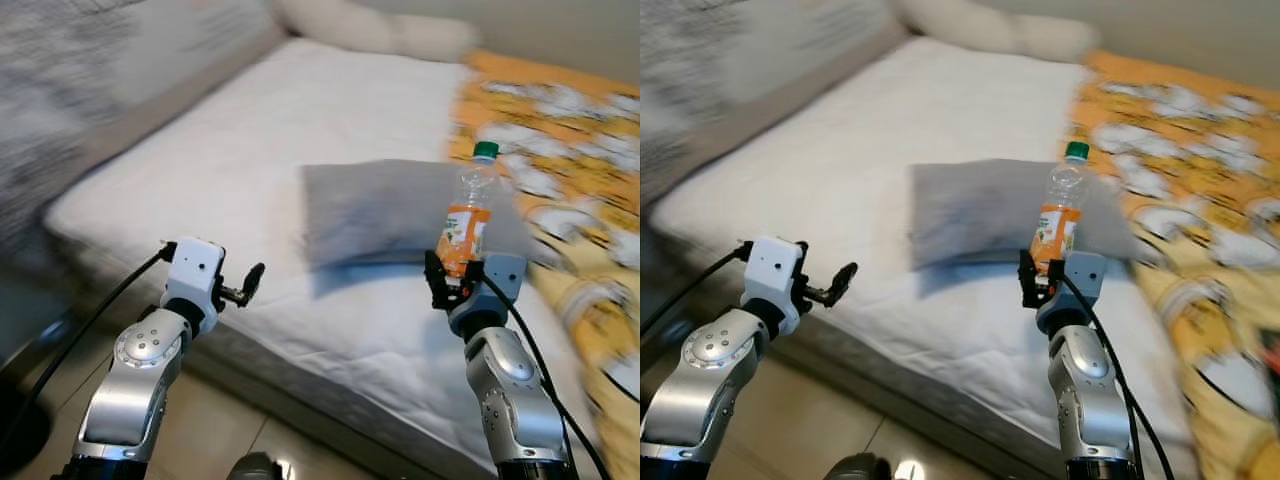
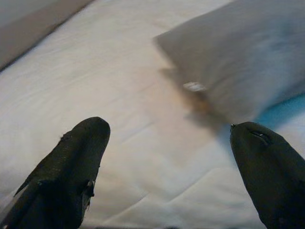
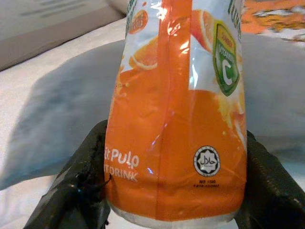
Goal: Clean up the room
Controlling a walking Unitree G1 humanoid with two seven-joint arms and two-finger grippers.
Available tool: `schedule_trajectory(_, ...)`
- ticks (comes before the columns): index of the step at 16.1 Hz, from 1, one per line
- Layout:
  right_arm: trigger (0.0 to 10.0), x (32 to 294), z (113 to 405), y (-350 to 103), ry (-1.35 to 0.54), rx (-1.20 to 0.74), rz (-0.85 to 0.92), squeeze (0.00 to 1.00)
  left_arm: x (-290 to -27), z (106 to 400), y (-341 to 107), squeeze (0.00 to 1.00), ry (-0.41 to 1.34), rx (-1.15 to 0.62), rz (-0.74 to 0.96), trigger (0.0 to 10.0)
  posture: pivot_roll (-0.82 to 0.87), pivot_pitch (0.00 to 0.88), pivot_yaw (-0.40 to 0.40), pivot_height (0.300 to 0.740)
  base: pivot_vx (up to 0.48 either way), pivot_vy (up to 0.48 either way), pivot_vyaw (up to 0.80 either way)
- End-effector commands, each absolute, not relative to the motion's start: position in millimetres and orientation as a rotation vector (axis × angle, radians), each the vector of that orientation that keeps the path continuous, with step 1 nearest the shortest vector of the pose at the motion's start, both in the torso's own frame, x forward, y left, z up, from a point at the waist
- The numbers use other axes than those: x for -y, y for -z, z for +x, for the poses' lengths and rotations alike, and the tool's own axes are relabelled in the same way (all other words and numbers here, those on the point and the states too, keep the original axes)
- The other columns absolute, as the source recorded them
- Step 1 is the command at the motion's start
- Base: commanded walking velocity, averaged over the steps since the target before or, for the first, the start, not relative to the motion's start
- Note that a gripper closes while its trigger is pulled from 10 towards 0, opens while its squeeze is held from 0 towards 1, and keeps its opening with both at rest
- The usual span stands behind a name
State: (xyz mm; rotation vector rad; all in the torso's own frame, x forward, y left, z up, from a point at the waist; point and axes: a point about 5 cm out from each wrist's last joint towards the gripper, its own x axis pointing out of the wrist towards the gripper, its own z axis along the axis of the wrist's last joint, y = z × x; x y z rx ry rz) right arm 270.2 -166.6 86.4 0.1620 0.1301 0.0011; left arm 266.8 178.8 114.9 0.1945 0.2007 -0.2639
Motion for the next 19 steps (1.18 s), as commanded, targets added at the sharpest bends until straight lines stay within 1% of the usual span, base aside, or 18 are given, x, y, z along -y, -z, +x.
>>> schedule_trajectory(1, 10.0, 167.8, 268.3, -85.1, -0.012, -0.143, 0.139, 0.00, -185.4, 269.4, -115.7, 0.00, 0.185, -0.209, 0.187, 10.0, 0.04, 0.000, -0.008, 0.740, 0.000, 0.000, 0.80)
schedule_trajectory(2, 10.0, 166.1, 267.0, -83.5, -0.033, -0.160, 0.130, 0.00, -189.3, 270.7, -114.5, 0.00, 0.135, -0.224, 0.171, 10.0, 0.04, 0.000, -0.013, 0.740, 0.000, 0.000, 0.80)
schedule_trajectory(4, 10.0, 162.8, 265.4, -81.4, -0.050, -0.174, 0.124, 0.00, -192.7, 268.9, -114.9, 0.00, 0.109, -0.232, 0.167, 10.0, 0.05, 0.000, -0.021, 0.740, 0.000, 0.000, 0.80)
schedule_trajectory(7, 10.0, 156.3, 269.1, -81.2, -0.063, -0.182, 0.153, 0.00, -193.5, 270.4, -114.3, 0.00, 0.115, -0.207, 0.273, 10.0, 0.05, 0.000, -0.023, 0.740, 0.000, 0.000, 0.80)
schedule_trajectory(8, 10.0, 154.1, 272.6, -84.7, -0.072, -0.179, 0.181, 0.00, -193.1, 273.6, -115.5, 0.00, 0.111, -0.203, 0.278, 10.0, 0.06, 0.000, -0.027, 0.740, 0.000, 0.000, 0.80)
schedule_trajectory(10, 10.0, 146.4, 275.9, -84.7, -0.095, -0.194, 0.235, 0.00, -192.9, 276.3, -111.9, 0.00, 0.103, -0.217, 0.256, 10.0, 0.02, 0.000, 0.008, 0.740, 0.000, 0.000, 0.80)
schedule_trajectory(12, 10.0, 139.1, 277.1, -86.2, -0.144, -0.200, 0.237, 0.00, -190.2, 275.9, -108.5, 0.00, 0.117, -0.224, 0.262, 10.0, 0.01, 0.000, 0.015, 0.740, 0.000, 0.000, 0.80)
schedule_trajectory(13, 10.0, 138.7, 276.7, -84.8, -0.140, -0.209, 0.211, 0.00, -188.6, 276.5, -108.2, 0.00, 0.119, -0.222, 0.262, 10.0, 0.01, 0.000, 0.011, 0.740, 0.000, 0.000, 0.80)
schedule_trajectory(15, 10.0, 141.5, 277.2, -83.5, -0.120, -0.217, 0.242, 0.00, -185.6, 278.5, -109.2, 0.00, 0.120, -0.212, 0.259, 10.0, 0.02, 0.000, -0.002, 0.740, 0.000, 0.000, 0.80)
schedule_trajectory(16, 10.0, 147.9, 278.6, -82.2, -0.084, -0.220, 0.243, 0.00, -181.5, 280.7, -110.4, 0.00, 0.136, -0.202, 0.291, 10.0, 0.03, 0.000, -0.004, 0.740, 0.000, 0.000, 0.80)
schedule_trajectory(19, 10.0, 148.3, 278.2, -80.6, -0.084, -0.230, 0.236, 0.00, -183.6, 281.1, -111.5, 0.00, 0.131, -0.196, 0.280, 10.0, 0.02, 0.000, 0.002, 0.740, 0.000, 0.000, 0.80)
